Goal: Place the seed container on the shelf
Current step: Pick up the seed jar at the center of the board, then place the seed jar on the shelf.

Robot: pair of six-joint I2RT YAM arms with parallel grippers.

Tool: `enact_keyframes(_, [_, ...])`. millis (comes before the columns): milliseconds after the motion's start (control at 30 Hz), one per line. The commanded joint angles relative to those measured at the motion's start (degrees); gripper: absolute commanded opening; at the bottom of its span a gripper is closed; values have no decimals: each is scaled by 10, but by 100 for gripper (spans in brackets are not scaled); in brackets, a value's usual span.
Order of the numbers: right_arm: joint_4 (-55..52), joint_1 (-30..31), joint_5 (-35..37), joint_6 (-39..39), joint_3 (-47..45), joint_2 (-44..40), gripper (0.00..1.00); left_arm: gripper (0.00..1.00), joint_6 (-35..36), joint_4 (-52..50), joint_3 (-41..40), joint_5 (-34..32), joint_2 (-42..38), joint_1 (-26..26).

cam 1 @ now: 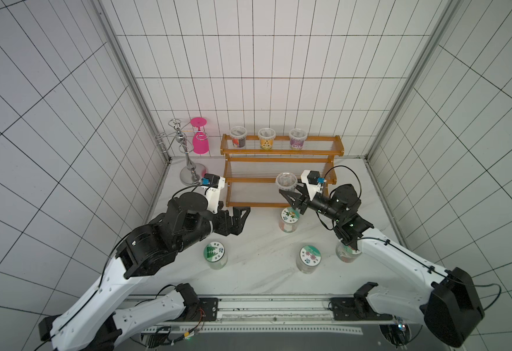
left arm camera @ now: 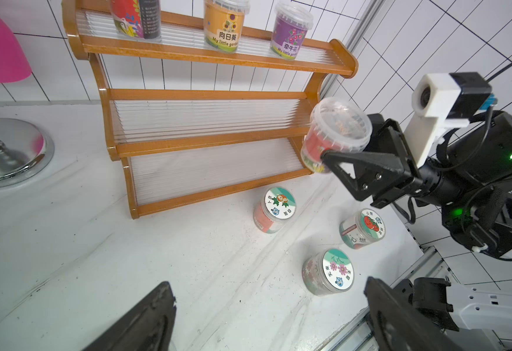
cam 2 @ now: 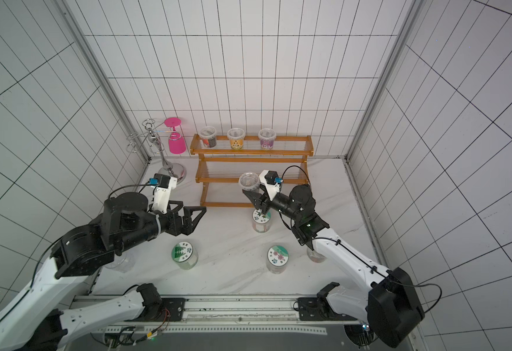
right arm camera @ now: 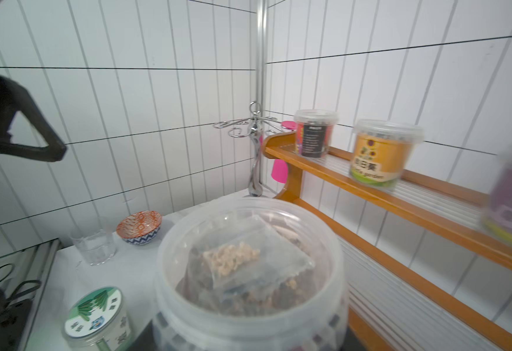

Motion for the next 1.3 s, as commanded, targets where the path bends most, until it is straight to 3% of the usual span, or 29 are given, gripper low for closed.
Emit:
enact_keyframes(0, [-3, -52, 18, -4, 56, -6, 55, 98, 4, 32, -18, -24, -12, -1])
enact_keyframes(233, [-55, -173, 12, -5, 133, 30, 55, 98, 4, 28, -30, -33, -14, -1])
enact_keyframes(467, [-97, -235, 34, 26, 220, 105, 55, 99, 6, 31, -38, -40, -17, -1])
enact_keyframes(1267, [-184, -244, 80, 0, 374, 253, 55, 98, 8, 20, -55, -58, -41, -1])
